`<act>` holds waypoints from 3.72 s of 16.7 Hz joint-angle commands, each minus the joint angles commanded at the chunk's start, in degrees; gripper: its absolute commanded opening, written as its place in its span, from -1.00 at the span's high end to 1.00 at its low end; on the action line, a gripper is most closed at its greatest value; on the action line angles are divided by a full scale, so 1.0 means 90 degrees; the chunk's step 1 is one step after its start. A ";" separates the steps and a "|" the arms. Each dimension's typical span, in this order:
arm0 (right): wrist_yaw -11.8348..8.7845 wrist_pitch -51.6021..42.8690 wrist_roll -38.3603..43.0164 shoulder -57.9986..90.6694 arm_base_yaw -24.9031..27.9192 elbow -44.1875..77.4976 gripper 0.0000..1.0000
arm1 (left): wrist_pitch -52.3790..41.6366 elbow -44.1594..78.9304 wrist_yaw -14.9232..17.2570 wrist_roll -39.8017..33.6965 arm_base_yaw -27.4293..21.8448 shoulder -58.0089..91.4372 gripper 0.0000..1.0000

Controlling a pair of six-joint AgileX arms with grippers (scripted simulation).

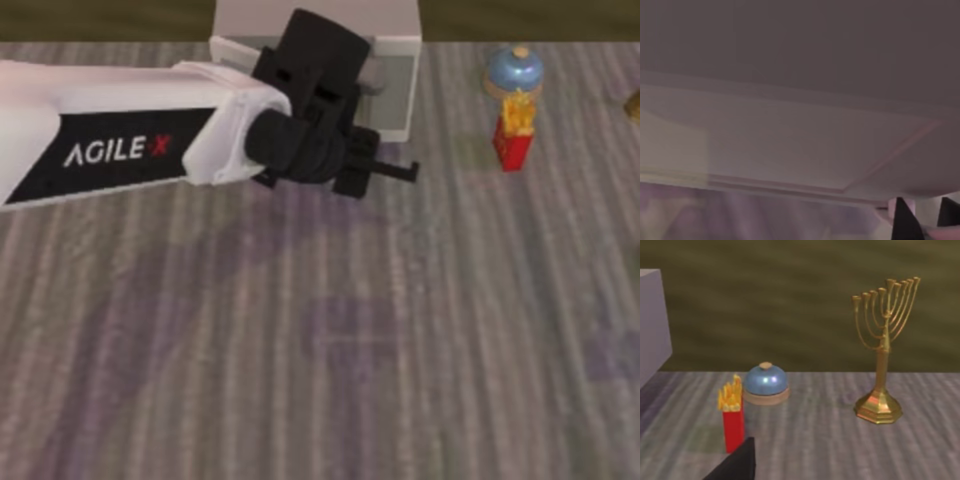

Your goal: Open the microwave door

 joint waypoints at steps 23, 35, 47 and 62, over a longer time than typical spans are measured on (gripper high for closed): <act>0.0000 0.0000 0.0000 0.0000 0.0000 0.0000 -1.00 | 0.0175 -0.0412 0.0396 0.0467 0.0141 -0.0279 1.00; 0.0000 0.0000 0.0000 0.0000 0.0000 0.0000 -1.00 | 0.0175 -0.0412 0.0396 0.0467 0.0141 -0.0279 1.00; 0.0000 0.0000 0.0000 0.0000 0.0000 0.0000 -1.00 | 0.0174 -0.0418 0.0461 0.0453 0.0097 -0.0276 1.00; 0.0000 0.0000 0.0000 0.0000 0.0000 0.0000 -1.00 | 0.0280 -0.0723 0.0749 0.0878 0.0279 -0.0498 1.00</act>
